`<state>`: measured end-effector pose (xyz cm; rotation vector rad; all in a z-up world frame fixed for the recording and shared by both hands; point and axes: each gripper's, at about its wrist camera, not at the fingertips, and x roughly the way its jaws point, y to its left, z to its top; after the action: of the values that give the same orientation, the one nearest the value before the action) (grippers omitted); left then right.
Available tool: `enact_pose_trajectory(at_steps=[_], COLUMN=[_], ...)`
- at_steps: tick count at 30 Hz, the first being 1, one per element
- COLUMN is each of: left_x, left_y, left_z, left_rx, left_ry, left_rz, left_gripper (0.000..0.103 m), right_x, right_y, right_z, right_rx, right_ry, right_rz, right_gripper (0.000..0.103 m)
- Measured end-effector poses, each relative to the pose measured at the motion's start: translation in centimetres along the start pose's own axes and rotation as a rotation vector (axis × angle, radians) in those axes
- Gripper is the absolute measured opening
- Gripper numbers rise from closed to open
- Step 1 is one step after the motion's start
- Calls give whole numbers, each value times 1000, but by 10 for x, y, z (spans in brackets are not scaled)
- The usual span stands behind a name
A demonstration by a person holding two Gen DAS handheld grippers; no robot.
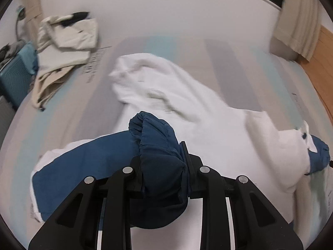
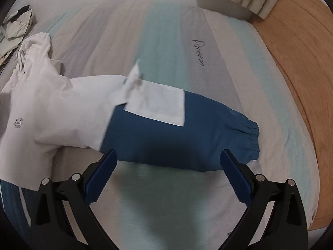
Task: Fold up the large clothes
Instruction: 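Carry the blue sleeve with the left tool across the jacket body, then open the left tool and release the sleeve on the jacket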
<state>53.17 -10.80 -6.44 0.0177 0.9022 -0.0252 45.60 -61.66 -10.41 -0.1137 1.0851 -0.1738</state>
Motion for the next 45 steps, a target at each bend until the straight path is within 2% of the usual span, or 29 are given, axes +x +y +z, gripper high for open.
enact_pose_trajectory(at_steps=[10,15,17,23,32,38,40,43,45], left_x=[23,38,47,71,81,92,90,87,82], left_y=[-138,-184,-203,-226,-262,-269,-274,-278,-277], left_z=[-8,-14,-18,-30,-42,-45,-45,-46,-45], left_rx=[128,143,171,203,275,233,249,254,241], left_ry=[31,55,62,101,95,126,129,133,125], left_rz=[-78,-84,-64,-40,-81,-96,-100,-109,-105], left_gripper=[25,25,25,26,26,27,31,49,66], right_x=[25,31,32,35,42,46,48,54,57], right_y=[-48,-58,-64,-77,-94,-118,-131,-148,-155], right_z=[-5,-9,-9,-10,-11,-19,-23,-29,-32], right_rx=[43,50,59,59,54,115,165,211,215], right_ry=[-25,-39,-42,-58,-63,-19,2,38,41], right_rz=[1,9,17,14,10,27,55,67,76], right_gripper=[95,95,95,95,95,95,95,95,95])
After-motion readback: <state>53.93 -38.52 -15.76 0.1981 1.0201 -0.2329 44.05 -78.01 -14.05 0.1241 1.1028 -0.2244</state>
